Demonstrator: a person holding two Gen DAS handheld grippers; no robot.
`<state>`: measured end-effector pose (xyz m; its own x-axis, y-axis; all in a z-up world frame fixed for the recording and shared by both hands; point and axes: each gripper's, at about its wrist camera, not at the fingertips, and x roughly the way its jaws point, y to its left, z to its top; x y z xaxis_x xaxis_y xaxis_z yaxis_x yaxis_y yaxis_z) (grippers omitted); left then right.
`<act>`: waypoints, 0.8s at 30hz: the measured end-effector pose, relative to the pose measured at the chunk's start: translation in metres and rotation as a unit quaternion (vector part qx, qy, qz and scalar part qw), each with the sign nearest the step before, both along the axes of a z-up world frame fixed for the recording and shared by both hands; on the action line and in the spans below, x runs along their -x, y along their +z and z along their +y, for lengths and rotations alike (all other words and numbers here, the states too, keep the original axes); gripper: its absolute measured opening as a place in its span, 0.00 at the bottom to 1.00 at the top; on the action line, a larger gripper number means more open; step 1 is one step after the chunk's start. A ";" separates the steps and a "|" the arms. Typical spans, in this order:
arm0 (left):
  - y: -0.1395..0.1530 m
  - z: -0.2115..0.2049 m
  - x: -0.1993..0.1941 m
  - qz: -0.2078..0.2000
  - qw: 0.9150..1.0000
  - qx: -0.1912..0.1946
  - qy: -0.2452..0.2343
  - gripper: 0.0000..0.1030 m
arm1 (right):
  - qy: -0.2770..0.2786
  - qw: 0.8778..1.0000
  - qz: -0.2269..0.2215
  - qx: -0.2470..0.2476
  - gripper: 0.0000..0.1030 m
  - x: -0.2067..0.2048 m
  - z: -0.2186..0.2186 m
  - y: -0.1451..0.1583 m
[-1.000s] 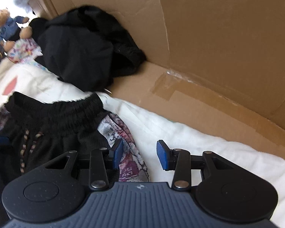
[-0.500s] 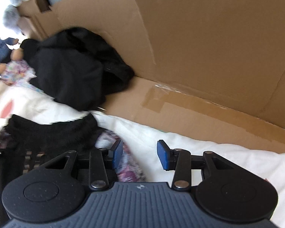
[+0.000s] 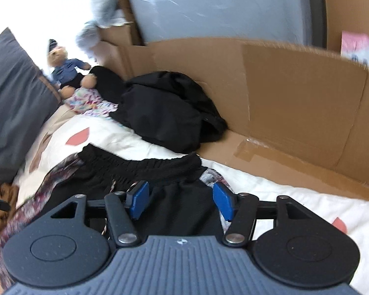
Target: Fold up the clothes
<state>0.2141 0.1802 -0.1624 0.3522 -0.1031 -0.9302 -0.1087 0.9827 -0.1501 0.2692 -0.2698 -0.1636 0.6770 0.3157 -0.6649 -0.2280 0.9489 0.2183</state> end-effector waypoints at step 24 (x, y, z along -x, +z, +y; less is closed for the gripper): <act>0.023 0.070 0.128 0.075 0.993 -0.056 -0.076 0.47 | 0.103 0.992 0.078 0.010 0.62 0.114 0.082 0.043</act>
<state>0.0858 0.2502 -0.1398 0.1976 -0.0382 -0.9795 0.0295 0.9990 -0.0330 0.1552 -0.1882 -0.1206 0.4882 0.4228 -0.7635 -0.3835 0.8898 0.2474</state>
